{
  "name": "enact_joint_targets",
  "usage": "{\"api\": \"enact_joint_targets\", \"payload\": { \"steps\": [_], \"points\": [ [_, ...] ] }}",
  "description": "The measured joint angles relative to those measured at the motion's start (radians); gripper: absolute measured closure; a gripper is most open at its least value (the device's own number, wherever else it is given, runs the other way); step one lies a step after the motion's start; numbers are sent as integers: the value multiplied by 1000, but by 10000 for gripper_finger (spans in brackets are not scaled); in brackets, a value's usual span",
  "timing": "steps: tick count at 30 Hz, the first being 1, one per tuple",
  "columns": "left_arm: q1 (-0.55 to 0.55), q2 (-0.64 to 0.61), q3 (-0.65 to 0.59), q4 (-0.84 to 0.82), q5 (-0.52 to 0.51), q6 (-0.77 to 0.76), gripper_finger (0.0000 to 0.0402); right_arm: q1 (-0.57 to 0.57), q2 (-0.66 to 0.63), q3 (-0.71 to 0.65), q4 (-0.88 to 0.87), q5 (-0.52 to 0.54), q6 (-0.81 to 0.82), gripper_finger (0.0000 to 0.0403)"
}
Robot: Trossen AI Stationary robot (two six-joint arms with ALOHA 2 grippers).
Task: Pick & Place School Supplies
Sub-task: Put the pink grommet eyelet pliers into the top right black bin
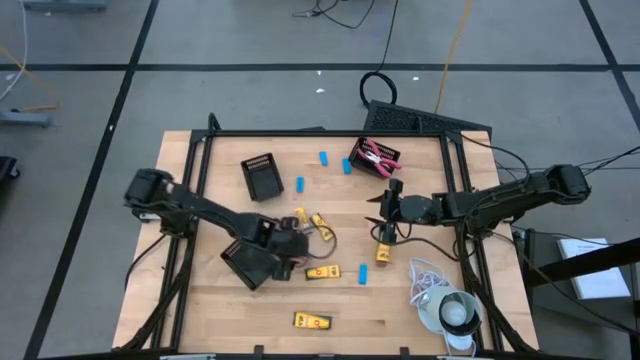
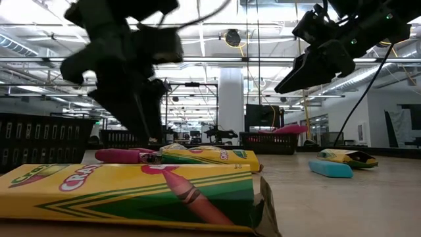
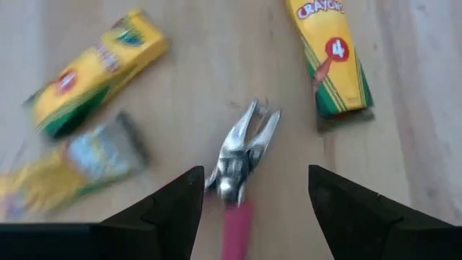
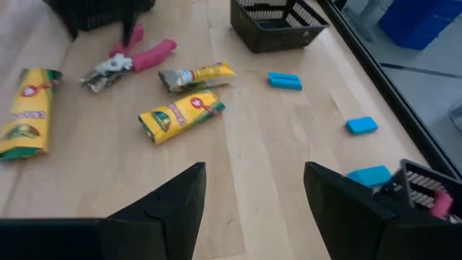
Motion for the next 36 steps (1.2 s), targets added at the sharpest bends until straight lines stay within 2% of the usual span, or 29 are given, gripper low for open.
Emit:
{"api": "enact_joint_targets", "payload": {
  "steps": [4, 8, 24, 36],
  "points": [
    [-1, 117, 117, -159, -3, 53, 148, 0, 0, 0, -9, 0, -6, 179],
    [-1, 166, 176, -222, -10, 72, 148, 0, 0, 0, -8, 0, -6, 179],
    [5, 177, 180, -177, -98, 69, 149, 0, 0, 0, -1, -2, -6, 179],
    [24, 192, 181, -166, -72, 42, 151, 0, 0, 0, -1, -5, -6, 179]
  ]
}}
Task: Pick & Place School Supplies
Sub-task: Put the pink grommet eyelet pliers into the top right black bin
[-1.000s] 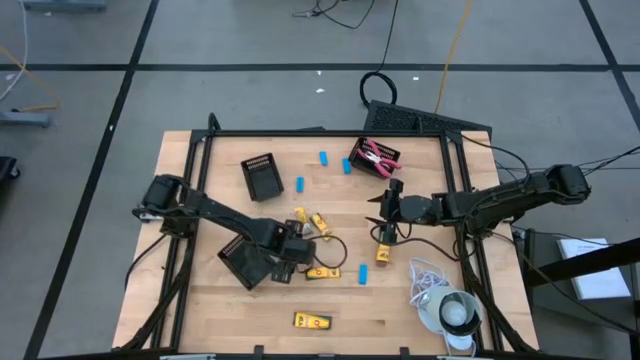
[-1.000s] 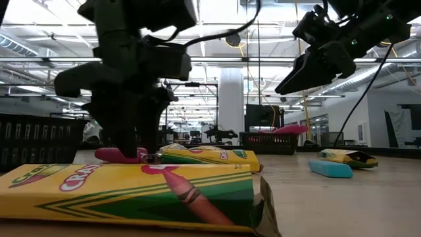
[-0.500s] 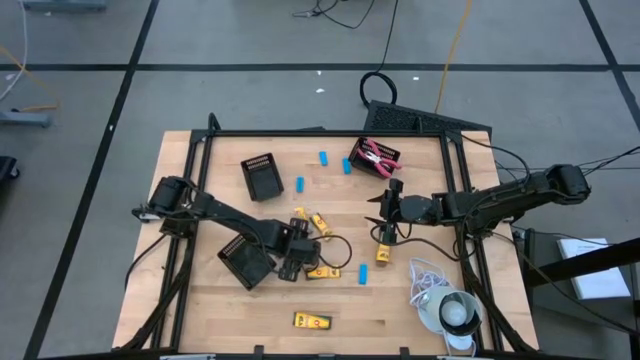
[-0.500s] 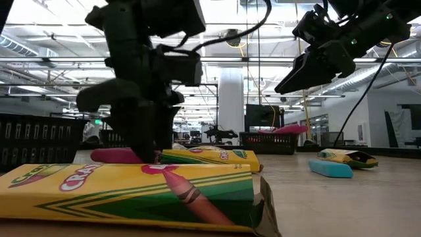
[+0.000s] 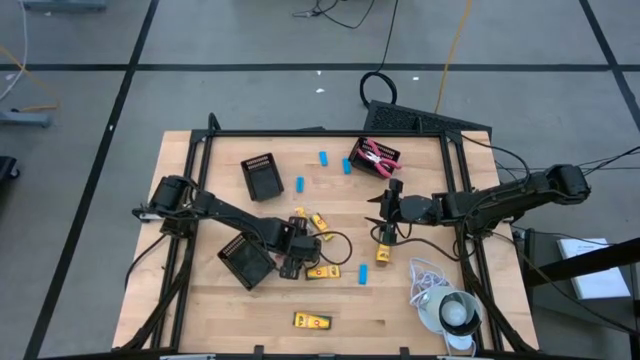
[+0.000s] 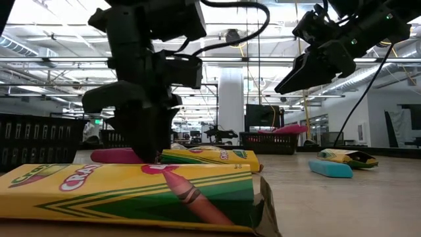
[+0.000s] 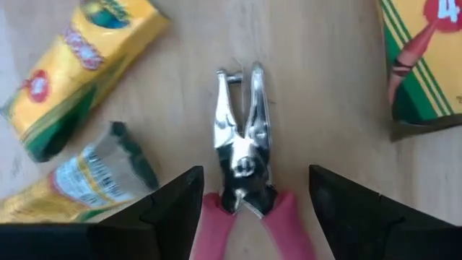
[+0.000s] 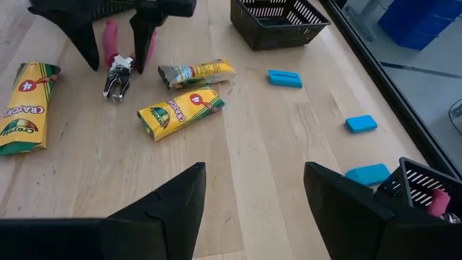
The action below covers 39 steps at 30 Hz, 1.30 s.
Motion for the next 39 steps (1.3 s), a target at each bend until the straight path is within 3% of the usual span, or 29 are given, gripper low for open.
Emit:
{"api": "enact_joint_targets", "payload": {
  "steps": [5, 12, 25, 39],
  "points": [
    [-1, 25, 4, 16, 7, -16, 194, 0, 0, 0, -1, 0, 0, 179],
    [-2, 29, 3, 26, 2, -9, 316, 0, 0, 0, 0, -1, 7, 179],
    [-24, 2, -1, 6, -38, 10, 317, 0, 0, 0, 0, -5, 31, 179],
    [6, -193, -1, 113, -158, 110, 318, 14, 0, 0, 33, -57, 51, 179]
  ]
}}
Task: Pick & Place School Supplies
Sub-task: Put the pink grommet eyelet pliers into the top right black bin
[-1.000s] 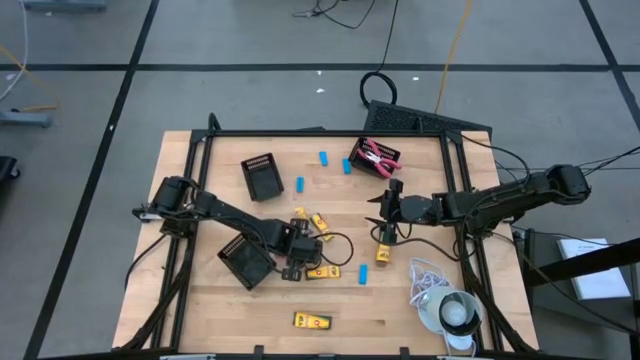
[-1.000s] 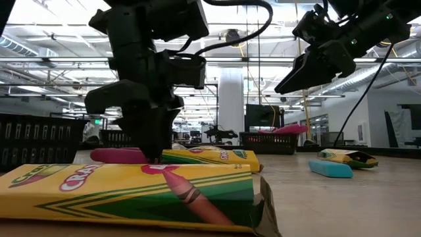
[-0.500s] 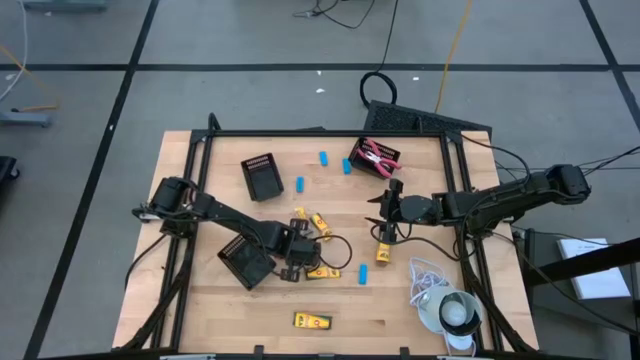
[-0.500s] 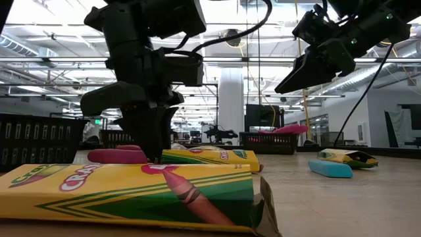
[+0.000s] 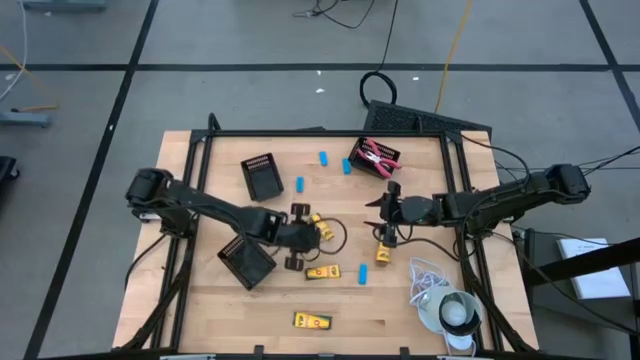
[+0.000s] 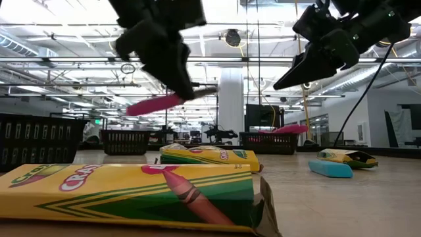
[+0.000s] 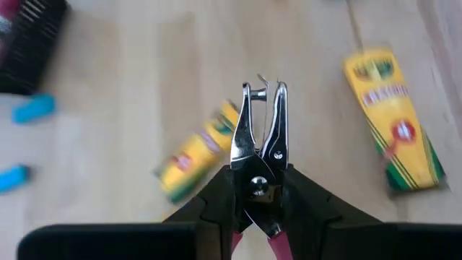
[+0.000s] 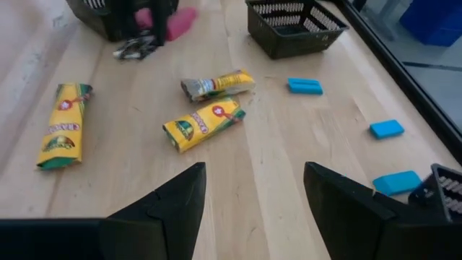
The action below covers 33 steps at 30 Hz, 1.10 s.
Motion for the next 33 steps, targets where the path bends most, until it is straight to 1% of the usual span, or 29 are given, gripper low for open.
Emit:
{"api": "enact_joint_targets", "payload": {
  "steps": [4, 8, 12, 16, 19, 21, 26, 30, 31, 33],
  "points": [
    [45, -16, 1, 69, 7, 62, 318, 0, 0, 0, 20, -11, -22, 179],
    [107, 1, 1, 158, 32, 127, 318, -7, 0, 0, 69, -81, -35, 179],
    [171, 19, 1, 254, 79, 180, 318, -35, 6, 0, 105, -78, -59, 179],
    [225, 26, 3, 309, 97, 213, 318, -86, 19, -1, 114, -88, -71, 179],
    [259, 30, 19, 299, 123, 223, 317, -128, 41, -2, 131, -152, -73, 179],
    [274, 48, 46, 320, 137, 233, 317, -149, 55, -2, 159, -181, -71, 179],
    [302, 99, 119, 312, 161, 275, 317, -188, 78, -1, 185, -183, -86, 175],
    [336, 178, 217, 265, 162, 310, 317, -224, 70, -1, 178, -176, -93, 172],
    [345, 198, 241, 234, 163, 313, 317, -232, 63, -1, 170, -170, -96, 173],
    [363, 238, 288, 207, 162, 325, 318, -238, 35, -1, 136, -124, -111, 175]
  ]
}}
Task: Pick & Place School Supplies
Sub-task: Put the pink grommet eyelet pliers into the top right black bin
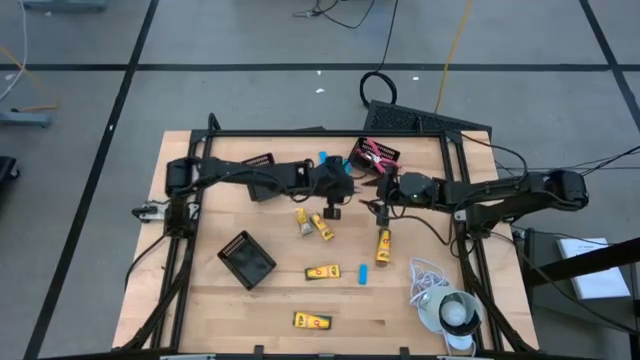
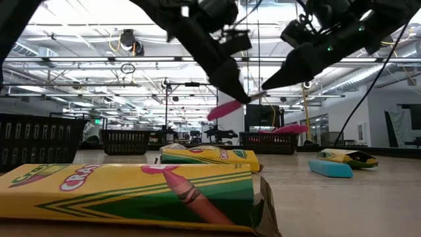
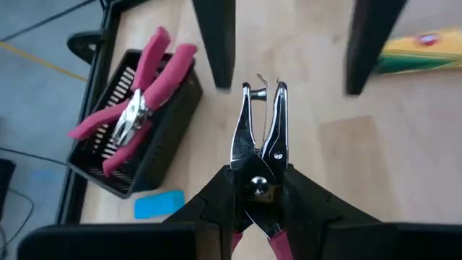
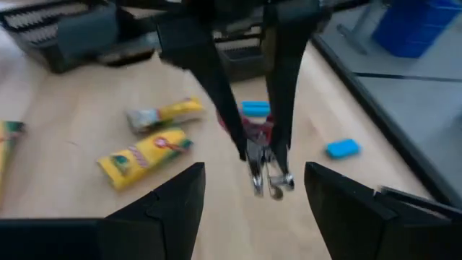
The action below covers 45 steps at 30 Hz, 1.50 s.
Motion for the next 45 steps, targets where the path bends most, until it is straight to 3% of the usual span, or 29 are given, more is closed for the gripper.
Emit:
{"api": "enact_joint_targets", "payload": {
  "steps": [6, 16, 25, 35, 45],
  "points": [
    [58, 65, 70, -15, 0, 39, 318, 15, -110, -1, -151, 130, -32, 178],
    [98, 66, 94, 3, 97, 61, 318, 20, -309, -10, -279, 154, -7, 179],
    [1, 63, 94, 35, 44, 99, 317, -27, -232, -75, -176, 98, 34, 179],
    [4, 64, 90, 33, 51, 99, 317, -28, -148, -76, -92, 40, 34, 171],
    [17, 64, 89, 29, 75, 101, 317, -16, -142, -76, -93, -10, 45, 168]
  ]
}}
